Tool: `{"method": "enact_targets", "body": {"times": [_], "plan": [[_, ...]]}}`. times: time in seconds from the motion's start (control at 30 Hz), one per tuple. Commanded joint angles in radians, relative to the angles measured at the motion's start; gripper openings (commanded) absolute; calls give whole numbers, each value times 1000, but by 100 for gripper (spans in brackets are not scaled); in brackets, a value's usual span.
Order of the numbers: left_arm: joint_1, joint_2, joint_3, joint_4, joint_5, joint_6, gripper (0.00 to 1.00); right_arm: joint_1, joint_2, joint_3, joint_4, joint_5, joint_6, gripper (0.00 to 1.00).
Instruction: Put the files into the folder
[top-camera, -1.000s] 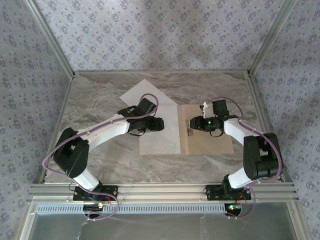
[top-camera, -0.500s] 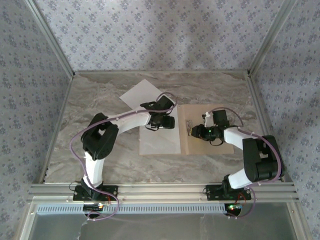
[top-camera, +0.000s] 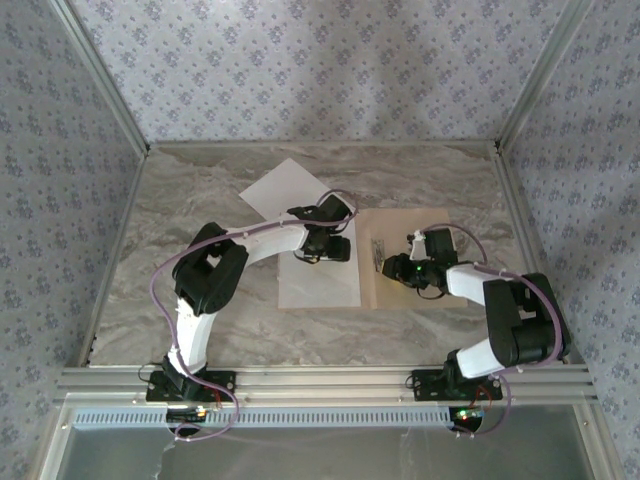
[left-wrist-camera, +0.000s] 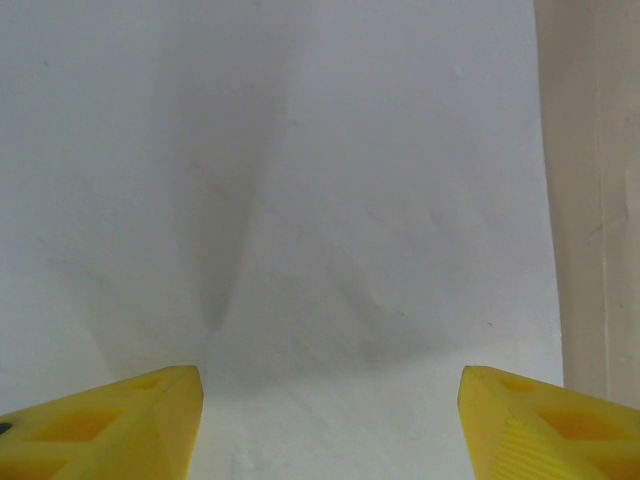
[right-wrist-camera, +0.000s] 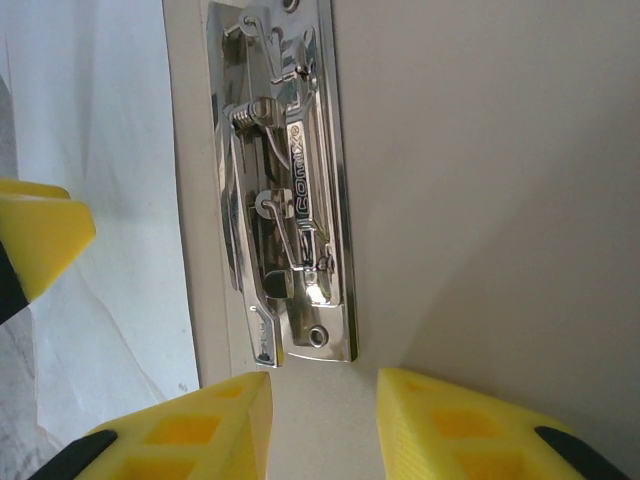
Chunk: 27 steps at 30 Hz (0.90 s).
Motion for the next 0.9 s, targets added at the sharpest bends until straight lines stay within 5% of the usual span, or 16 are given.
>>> {"method": "enact_targets", "body": {"times": [0.0,0.87], "plan": [[-13,6,-3,2,23,9,68,6,-21,-28,-4,73,40,35],[-16,-50,-88,67,70,-10,68,33,-43,-51,8,106,63,35]]}}
